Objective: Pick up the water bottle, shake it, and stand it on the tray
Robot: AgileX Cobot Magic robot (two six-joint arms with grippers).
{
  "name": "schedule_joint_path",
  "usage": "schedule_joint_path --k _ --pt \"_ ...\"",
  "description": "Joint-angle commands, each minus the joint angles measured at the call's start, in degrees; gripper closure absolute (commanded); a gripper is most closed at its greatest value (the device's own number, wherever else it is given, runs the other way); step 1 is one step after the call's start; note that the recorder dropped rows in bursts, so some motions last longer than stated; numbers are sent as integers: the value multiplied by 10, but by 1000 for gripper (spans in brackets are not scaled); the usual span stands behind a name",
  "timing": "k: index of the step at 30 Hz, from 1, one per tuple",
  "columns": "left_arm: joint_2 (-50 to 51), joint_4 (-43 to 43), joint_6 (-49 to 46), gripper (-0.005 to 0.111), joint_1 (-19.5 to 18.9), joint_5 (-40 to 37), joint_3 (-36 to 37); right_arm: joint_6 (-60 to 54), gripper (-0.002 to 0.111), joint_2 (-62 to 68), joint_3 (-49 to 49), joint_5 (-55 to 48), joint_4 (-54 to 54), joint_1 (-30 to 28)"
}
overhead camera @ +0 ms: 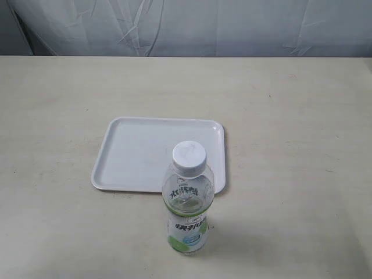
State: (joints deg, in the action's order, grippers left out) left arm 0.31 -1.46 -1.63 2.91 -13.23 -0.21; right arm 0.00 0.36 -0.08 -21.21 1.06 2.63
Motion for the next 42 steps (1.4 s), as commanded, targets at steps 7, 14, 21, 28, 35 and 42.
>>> schedule_joint_path --k 7,14,21,28,35,42 --pt "-3 1 0 106 1 4 2 -11 106 -4 1 18 -63 -3" --pt "-3 1 0 106 1 4 2 -25 106 -4 1 510 -70 -3" --pt "-3 1 0 106 1 4 2 65 106 -4 1 863 -57 -3" --pt "-3 1 0 106 1 4 2 260 106 -4 1 799 -20 -3" --pt "-3 1 0 106 1 4 2 482 106 -4 1 682 -68 -3" --pt "-3 1 0 106 1 4 2 610 106 -4 1 444 -68 -3"
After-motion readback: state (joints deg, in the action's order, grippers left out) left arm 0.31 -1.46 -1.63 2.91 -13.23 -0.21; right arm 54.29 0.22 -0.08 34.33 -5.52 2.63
